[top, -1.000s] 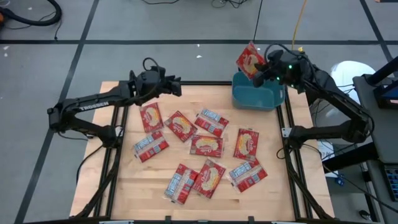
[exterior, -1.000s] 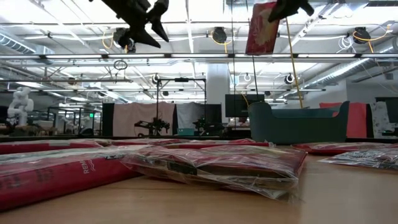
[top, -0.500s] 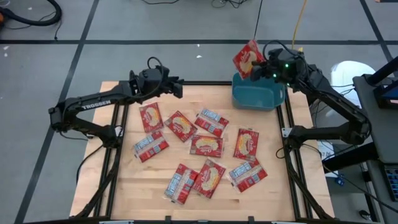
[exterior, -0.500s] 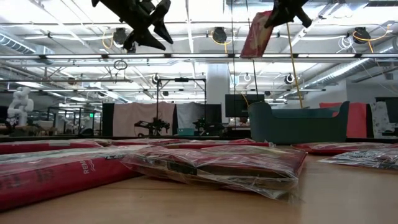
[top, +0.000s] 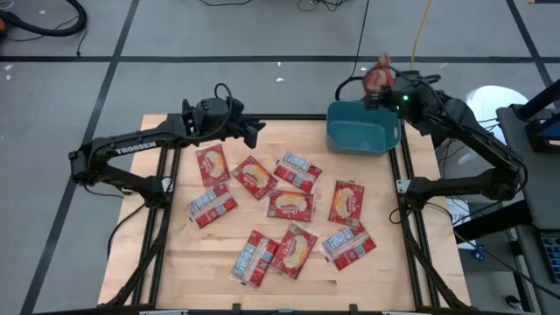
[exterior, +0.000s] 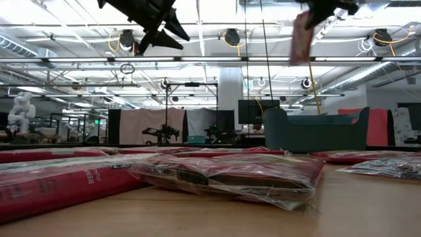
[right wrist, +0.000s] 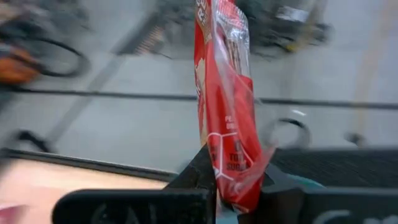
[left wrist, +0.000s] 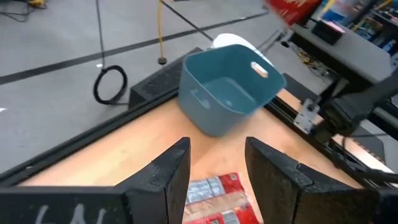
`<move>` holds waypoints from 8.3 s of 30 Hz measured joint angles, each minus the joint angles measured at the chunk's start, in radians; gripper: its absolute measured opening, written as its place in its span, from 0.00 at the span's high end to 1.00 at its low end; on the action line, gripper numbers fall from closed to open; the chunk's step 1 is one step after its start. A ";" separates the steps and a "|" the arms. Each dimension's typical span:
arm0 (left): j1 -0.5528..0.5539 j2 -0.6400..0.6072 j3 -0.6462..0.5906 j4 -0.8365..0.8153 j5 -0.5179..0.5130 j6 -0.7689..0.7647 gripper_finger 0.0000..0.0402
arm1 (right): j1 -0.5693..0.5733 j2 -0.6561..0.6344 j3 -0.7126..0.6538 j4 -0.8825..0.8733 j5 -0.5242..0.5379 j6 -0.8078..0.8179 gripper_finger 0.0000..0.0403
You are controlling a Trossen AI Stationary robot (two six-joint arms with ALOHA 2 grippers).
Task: Sort popcorn bags into baskets
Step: Put the popcorn bag into the blue bin
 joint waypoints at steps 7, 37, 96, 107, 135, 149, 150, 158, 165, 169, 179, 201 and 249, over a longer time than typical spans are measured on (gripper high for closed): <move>-0.034 0.000 0.000 0.000 0.001 -0.005 0.61 | -0.055 -0.017 -0.098 -0.157 0.041 0.168 0.97; -0.049 0.000 0.000 0.000 0.001 -0.001 0.61 | -0.181 -0.102 -0.739 0.254 0.137 0.246 0.96; -0.049 -0.001 0.000 -0.029 0.001 0.026 0.61 | -0.265 -0.155 -0.888 0.369 0.085 0.157 0.54; -0.049 -0.001 0.000 -0.032 0.001 0.026 0.61 | -0.265 -0.287 -0.872 0.349 0.092 0.043 0.44; -0.036 -0.001 0.000 -0.491 -0.006 -0.073 0.61 | -0.258 -0.350 -0.390 0.331 -0.561 -0.135 0.44; -0.037 -0.001 -0.126 -0.641 0.117 -0.365 0.61 | -0.007 -0.241 -0.385 0.418 -0.652 0.014 0.44; -0.037 -0.001 -0.142 -0.647 0.129 -0.394 0.61 | 0.014 -0.232 -0.385 0.431 -0.651 0.023 0.44; -0.020 -0.001 -0.238 -0.734 0.130 -0.564 0.58 | 0.149 -0.149 -0.385 0.496 -0.626 0.063 0.44; 0.006 -0.001 -0.318 -0.794 0.157 -0.575 0.44 | 0.238 -0.091 -0.385 0.566 -0.623 0.092 0.44; 0.006 -0.001 -0.378 -0.791 0.174 -0.567 0.35 | 0.281 -0.070 -0.385 0.595 -0.617 0.113 0.44; 0.015 -0.001 -0.491 -0.627 0.164 -0.555 0.32 | 0.321 -0.060 -0.385 0.614 -0.592 0.138 0.44; 0.107 0.003 -0.569 -0.448 0.119 -0.369 0.98 | 0.319 -0.062 -0.385 0.615 -0.540 0.089 0.44; -0.083 -0.001 0.078 -0.628 -0.126 0.618 1.00 | 0.324 0.068 -0.386 0.925 -0.554 0.144 0.44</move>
